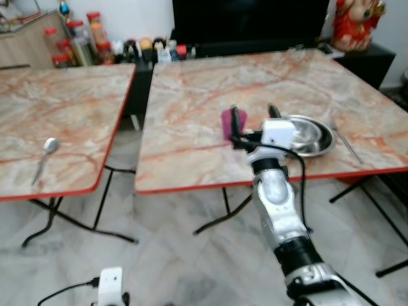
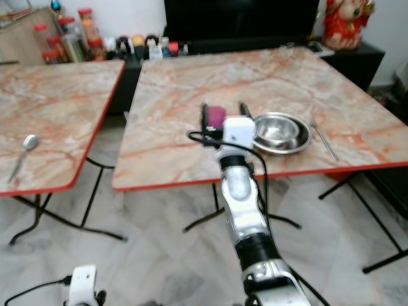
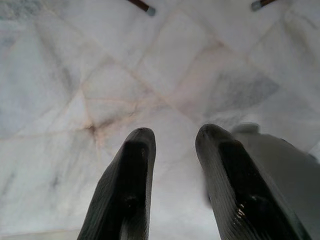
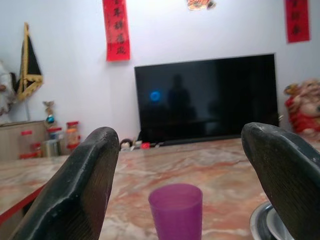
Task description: Setting the table
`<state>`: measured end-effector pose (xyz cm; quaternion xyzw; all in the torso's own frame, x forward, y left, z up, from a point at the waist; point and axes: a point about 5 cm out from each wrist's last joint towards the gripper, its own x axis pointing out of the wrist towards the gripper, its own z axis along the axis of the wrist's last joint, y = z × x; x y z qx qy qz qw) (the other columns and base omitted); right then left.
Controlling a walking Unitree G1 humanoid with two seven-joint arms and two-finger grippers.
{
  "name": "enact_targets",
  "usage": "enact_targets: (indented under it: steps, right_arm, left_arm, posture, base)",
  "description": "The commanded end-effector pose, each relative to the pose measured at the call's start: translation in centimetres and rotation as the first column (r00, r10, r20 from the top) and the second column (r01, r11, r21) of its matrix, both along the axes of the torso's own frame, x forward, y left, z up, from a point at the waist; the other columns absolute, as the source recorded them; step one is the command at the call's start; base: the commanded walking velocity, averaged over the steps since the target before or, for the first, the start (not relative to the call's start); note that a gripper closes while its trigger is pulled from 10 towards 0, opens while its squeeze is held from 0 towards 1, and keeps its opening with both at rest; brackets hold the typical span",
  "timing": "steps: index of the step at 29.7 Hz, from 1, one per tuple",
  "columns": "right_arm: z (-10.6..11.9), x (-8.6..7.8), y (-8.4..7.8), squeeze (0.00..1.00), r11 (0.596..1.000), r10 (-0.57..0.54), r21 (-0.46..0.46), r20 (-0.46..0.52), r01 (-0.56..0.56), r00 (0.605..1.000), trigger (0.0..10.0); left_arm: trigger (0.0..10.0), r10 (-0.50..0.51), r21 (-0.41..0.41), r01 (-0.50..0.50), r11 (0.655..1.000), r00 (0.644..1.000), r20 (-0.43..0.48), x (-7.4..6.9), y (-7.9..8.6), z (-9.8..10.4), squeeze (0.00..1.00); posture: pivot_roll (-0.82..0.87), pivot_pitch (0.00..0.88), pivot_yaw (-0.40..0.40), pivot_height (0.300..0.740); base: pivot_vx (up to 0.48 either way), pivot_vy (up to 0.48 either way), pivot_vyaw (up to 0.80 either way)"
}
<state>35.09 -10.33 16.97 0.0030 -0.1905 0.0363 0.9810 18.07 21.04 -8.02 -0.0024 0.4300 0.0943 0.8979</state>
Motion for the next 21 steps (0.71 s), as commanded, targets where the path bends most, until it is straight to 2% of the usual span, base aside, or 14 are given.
enact_targets:
  steps: [1,21]
  right_arm:
    - [0.1,-0.1,1.1,0.00,0.999,0.039,0.004,-0.006,-0.039,0.999,10.0]
    - [-0.6,-0.4,2.5,0.00,0.996,0.092,0.001,-0.036,-0.092,0.995,10.0]
  left_arm:
    - [10.0,0.007,0.019,-0.008,1.000,1.000,0.008,0.2,0.7,0.2,0.00]
    - [10.0,-0.003,0.041,0.003,0.999,1.000,0.004,0.0,1.6,0.3,0.00]
  posture:
    - [-0.03,0.000,0.035,0.693]
    - [-0.01,0.000,0.052,0.693]
  base:
    - [0.000,0.382,0.00]
    - [0.000,0.383,0.00]
